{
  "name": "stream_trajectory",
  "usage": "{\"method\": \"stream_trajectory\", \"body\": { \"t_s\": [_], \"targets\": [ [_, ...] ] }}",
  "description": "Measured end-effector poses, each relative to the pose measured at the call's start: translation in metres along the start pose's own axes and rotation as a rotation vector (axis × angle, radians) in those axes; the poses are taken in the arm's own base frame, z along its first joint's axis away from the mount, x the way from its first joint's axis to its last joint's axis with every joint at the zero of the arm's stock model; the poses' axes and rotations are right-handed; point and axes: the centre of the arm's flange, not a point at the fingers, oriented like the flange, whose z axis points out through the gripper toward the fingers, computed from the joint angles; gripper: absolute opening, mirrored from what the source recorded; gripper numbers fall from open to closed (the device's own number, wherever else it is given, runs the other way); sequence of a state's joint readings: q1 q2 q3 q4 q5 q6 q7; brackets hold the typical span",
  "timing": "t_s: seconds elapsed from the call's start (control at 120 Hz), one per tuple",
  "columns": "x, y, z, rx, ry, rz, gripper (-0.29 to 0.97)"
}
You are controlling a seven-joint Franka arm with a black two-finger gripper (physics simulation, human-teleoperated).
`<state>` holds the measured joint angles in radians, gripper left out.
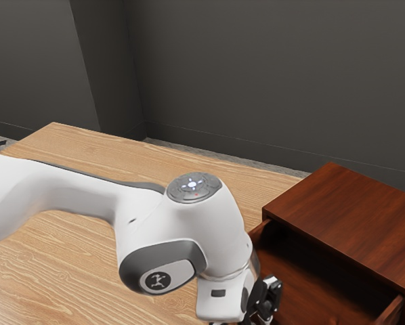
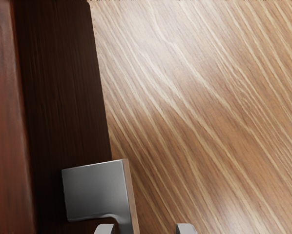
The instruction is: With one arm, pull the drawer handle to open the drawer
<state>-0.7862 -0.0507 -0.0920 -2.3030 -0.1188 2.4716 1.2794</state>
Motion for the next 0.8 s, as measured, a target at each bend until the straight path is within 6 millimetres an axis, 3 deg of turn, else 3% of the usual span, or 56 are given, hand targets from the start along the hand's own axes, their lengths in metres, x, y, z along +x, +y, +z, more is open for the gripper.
{"method": "stream_trajectory", "body": {
  "t_s": [0.117, 0.217, 0.342, 0.417, 0.475, 0.55, 0.633, 0.7, 0.8],
  "targets": [
    [0.014, 0.014, -0.011, 0.009, 0.008, 0.030, 0.16],
    [0.022, 0.025, -0.039, 0.045, 0.022, 0.045, 0.21],
    [0.013, 0.028, -0.077, 0.078, 0.026, 0.020, 0.25],
    [-0.008, 0.022, -0.096, 0.076, 0.007, -0.029, 0.28],
    [-0.042, -0.009, -0.133, 0.099, -0.014, -0.111, 0.36],
    [-0.084, -0.067, -0.205, 0.153, -0.068, -0.191, 0.45],
    [-0.176, -0.103, -0.278, 0.189, -0.144, -0.348, 0.53],
    [-0.260, -0.100, -0.316, 0.189, -0.213, -0.498, 0.57],
    [-0.374, -0.060, -0.345, 0.154, -0.264, -0.763, 0.61]
  ]
}}
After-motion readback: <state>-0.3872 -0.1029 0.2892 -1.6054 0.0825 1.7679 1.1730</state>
